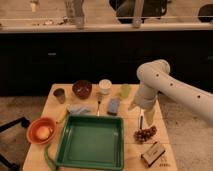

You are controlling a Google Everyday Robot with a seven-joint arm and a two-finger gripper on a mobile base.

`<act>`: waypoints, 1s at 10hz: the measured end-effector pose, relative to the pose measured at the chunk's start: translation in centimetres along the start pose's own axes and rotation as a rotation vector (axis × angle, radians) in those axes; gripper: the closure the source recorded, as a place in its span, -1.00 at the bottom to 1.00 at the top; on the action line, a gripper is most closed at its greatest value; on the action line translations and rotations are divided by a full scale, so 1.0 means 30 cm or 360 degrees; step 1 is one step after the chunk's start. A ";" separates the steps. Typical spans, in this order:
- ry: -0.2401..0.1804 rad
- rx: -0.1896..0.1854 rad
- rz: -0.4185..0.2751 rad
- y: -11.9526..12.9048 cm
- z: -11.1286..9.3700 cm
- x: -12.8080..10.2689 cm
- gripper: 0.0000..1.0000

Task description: Wipe purple bowl with sponge

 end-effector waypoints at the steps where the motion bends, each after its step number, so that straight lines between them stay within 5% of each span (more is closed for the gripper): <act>1: 0.0000 0.0000 -0.0002 -0.002 0.000 -0.001 -0.60; 3: -0.0004 0.0001 -0.0010 -0.001 -0.002 -0.003 -0.60; 5: -0.0008 -0.0003 -0.0139 -0.019 -0.007 -0.023 -0.60; 10: -0.0095 -0.0046 -0.0866 -0.265 0.052 -0.187 -0.60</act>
